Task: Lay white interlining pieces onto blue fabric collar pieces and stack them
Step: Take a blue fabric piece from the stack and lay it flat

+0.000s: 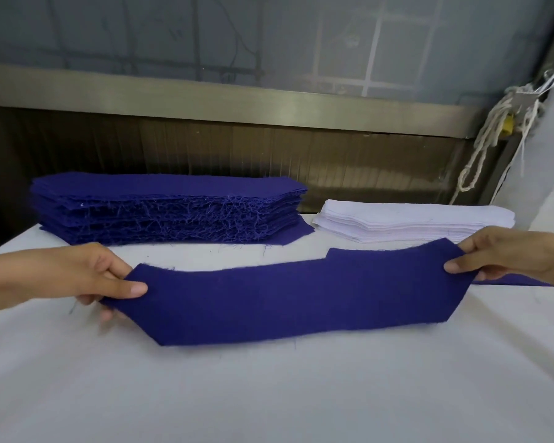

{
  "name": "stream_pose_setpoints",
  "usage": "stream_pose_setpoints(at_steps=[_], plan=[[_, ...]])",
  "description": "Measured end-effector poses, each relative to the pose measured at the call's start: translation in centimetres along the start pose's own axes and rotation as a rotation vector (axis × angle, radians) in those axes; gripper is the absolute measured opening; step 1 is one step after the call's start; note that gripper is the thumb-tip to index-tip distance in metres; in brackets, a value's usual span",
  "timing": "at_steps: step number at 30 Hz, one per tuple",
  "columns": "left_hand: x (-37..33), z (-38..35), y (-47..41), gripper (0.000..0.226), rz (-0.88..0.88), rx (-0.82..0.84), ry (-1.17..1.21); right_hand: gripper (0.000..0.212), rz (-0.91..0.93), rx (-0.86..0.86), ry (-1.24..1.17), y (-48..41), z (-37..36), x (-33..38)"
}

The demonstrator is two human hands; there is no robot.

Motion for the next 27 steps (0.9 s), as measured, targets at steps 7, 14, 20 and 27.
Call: stream_pose_setpoints(at_steps=[7, 14, 20, 27], plan=[[-6.0, 1.4, -1.5, 0.074, -0.146, -0.221, 0.108, 0.017, -0.041, -0.225, -0.435, -0.2, 5.3, -1.3], [-13.4, -1.2, -5.6, 0.035, -0.243, -0.319, 0.166, 0.025, 0.021, -0.400, -0.784, -1.3, 9.6, -5.2], [-18.8, -4.6, -10.1, 0.033, -0.329, -0.281, 0.251, 0.017, 0.000, -0.627, -0.885, -1.0, 12.8, -10.2], [-22.7, -7.7, -14.2, 0.025, -0.340, -0.172, 0.279, 0.032, -0.113, -0.902, -0.900, -1.0, 14.3, -15.7]])
Point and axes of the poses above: each hand's wrist, its own y-axis away from the middle knuckle, its own z-axis out of the back of the hand, x = y × z, the point moved 8 cm from there along -y, towards the middle knuckle, and after that the axes turned 3 degrees about -x, right-handed, at the moved point
